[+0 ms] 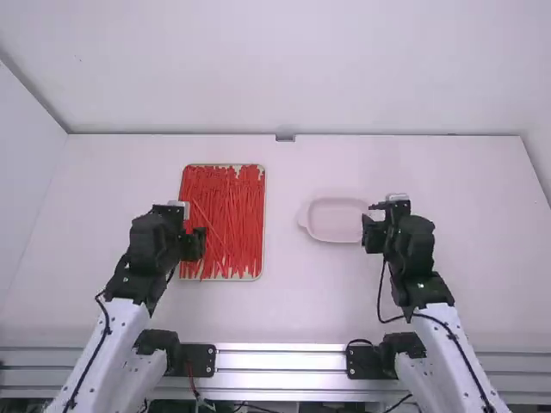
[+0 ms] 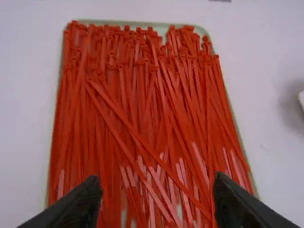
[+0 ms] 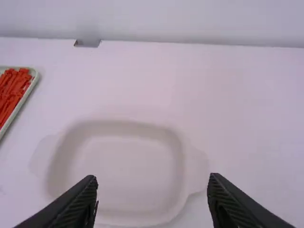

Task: Fasten the cable tie

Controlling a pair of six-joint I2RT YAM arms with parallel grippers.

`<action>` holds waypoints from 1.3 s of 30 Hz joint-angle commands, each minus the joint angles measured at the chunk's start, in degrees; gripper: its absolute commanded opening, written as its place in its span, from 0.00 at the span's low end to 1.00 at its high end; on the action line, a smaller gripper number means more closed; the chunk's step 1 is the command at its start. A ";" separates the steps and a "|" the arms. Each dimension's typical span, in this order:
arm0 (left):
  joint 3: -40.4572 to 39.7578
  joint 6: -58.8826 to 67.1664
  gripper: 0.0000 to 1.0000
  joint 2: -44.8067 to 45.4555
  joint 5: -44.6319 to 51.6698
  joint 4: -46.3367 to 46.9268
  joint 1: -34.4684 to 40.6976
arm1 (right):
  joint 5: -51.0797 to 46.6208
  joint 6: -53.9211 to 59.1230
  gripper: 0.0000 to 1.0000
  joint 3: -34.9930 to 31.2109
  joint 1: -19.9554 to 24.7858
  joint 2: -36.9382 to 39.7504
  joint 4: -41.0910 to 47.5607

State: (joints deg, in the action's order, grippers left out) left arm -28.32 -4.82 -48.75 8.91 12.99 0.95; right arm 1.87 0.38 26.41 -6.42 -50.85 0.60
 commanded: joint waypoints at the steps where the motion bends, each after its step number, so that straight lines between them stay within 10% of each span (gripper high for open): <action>1: -3.59 -0.89 0.68 -3.71 1.93 0.95 0.65 | 0.38 -0.15 0.69 4.03 -0.67 -3.90 -0.08; 18: -14.98 -2.57 0.93 -21.23 -2.36 8.29 1.18 | 3.82 0.09 0.93 14.46 -3.17 -22.00 2.74; 39: -32.26 -12.44 0.99 -22.53 -3.74 31.01 1.31 | 4.31 -8.09 0.98 16.81 -3.76 -7.93 14.91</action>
State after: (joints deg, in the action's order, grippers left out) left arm -59.83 -17.17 -70.83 5.67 43.70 1.76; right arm 6.07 -7.42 41.30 -9.80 -59.68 15.05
